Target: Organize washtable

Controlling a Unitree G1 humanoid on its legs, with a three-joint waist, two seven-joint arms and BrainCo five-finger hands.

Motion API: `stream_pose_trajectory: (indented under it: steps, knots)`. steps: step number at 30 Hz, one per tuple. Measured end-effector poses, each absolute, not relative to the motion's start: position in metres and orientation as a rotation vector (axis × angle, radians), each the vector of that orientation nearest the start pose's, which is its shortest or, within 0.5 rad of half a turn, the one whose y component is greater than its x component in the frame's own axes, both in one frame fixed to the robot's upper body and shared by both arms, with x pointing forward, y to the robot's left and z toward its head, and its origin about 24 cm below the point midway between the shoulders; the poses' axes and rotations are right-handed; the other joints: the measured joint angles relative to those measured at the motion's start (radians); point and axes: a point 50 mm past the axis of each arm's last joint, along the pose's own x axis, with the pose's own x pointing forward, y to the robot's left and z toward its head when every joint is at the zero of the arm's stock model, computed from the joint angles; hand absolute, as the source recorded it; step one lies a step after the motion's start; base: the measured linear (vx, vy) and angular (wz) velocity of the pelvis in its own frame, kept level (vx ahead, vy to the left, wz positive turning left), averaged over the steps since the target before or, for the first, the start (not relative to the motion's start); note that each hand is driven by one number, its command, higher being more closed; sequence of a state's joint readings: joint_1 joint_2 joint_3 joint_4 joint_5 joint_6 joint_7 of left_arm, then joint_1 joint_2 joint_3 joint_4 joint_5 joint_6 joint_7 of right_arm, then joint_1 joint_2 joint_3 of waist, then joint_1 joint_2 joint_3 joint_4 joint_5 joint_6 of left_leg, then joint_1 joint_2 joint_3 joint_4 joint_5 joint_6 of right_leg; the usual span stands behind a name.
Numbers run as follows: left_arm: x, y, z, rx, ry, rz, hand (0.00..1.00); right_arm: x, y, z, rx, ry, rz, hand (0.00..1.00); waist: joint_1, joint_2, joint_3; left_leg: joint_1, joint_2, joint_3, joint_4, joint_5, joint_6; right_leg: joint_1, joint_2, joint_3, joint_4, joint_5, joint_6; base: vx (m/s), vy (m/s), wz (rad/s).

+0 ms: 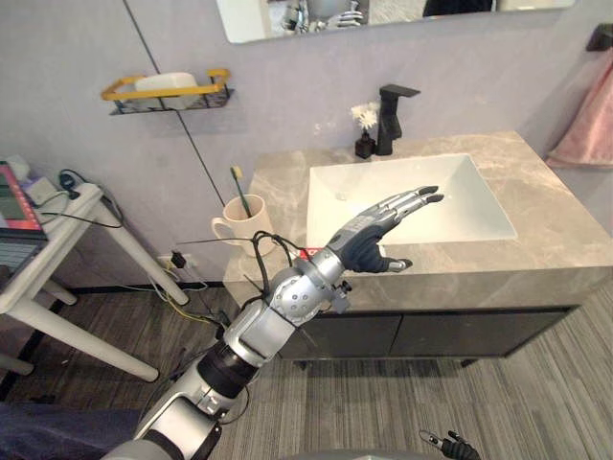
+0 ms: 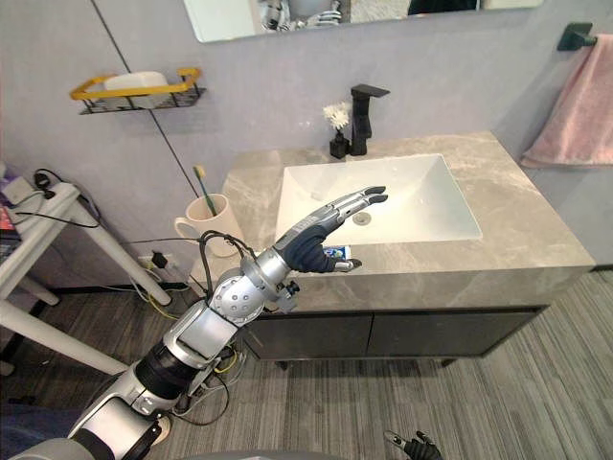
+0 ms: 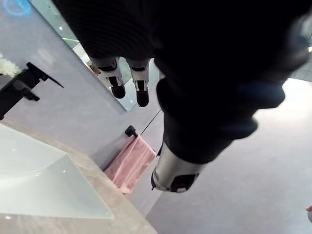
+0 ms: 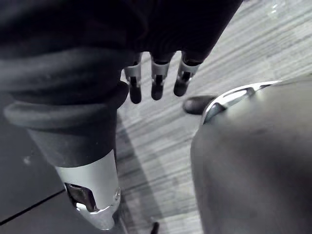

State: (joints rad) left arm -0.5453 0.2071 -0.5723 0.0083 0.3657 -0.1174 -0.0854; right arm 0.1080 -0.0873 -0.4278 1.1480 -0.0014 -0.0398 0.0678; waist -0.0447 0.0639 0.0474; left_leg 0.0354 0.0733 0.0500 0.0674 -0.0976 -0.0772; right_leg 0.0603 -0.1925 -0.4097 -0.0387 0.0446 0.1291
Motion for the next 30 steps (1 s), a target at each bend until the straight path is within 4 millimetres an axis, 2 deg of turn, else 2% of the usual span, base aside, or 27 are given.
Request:
stream_pose_trajectory:
  steps: [6, 8, 12, 17, 19, 25, 30]
  knots:
    - [0.286, 0.011, 0.149, 0.72, -0.619, -0.676, 0.0, 0.06, -0.228, -0.164, 0.176, 1.138, -0.401, 0.0, -0.006, 0.002, 0.017, -0.022, 0.001, 0.02, -0.003, 0.017, -0.008, -0.032, 0.0, 0.012, -0.001, 0.007, -0.01, -0.01, -0.008, -0.06]
    - [0.295, 0.019, 0.14, 0.739, -0.562, -0.64, 0.0, 0.065, -0.229, -0.163, 0.16, 1.121, -0.39, 0.0, -0.002, 0.008, 0.022, -0.001, 0.014, 0.038, -0.034, 0.018, -0.008, -0.025, 0.02, 0.024, -0.03, 0.025, -0.027, -0.05, -0.04, -0.22]
    - [0.304, 0.032, 0.14, 0.779, -0.535, -0.575, 0.0, 0.069, -0.227, -0.161, 0.15, 1.101, -0.375, 0.0, -0.005, 0.007, 0.028, -0.014, 0.014, 0.038, -0.033, 0.021, -0.008, -0.029, 0.022, 0.026, -0.049, 0.037, -0.019, -0.05, -0.023, -0.03]
    - [0.3, 0.063, 0.153, 0.768, -0.572, -0.466, 0.0, 0.067, -0.228, -0.161, 0.145, 1.101, -0.376, 0.0, 0.003, 0.01, 0.033, -0.007, 0.014, 0.036, -0.035, 0.022, -0.008, -0.019, 0.024, 0.023, -0.054, 0.038, -0.02, 0.0, 0.0, 0.0]
    - [0.302, 0.086, 0.145, 0.794, -0.515, -0.411, 0.0, 0.068, -0.229, -0.161, 0.143, 1.099, -0.374, 0.0, 0.003, 0.013, 0.037, 0.01, 0.014, 0.035, -0.036, 0.022, -0.008, 0.002, 0.025, 0.018, -0.058, 0.038, -0.021, -0.01, -0.006, 0.04]
    - [0.302, 0.127, 0.128, 0.812, -0.4, -0.288, 0.0, 0.073, -0.227, -0.159, 0.116, 1.081, -0.34, 0.0, 0.005, 0.007, 0.042, 0.024, 0.014, 0.031, -0.051, 0.022, -0.008, 0.012, 0.025, 0.005, -0.06, 0.039, -0.021, -0.02, 0.0, 0.04]
    - [0.3, 0.142, 0.121, 0.815, -0.347, -0.257, 0.0, 0.077, -0.225, -0.158, 0.107, 1.073, -0.319, 0.0, 0.01, -0.009, 0.053, 0.034, 0.014, 0.031, -0.054, 0.021, -0.008, 0.021, 0.025, 0.002, -0.063, 0.039, -0.021, 0.0, 0.0, 0.0]
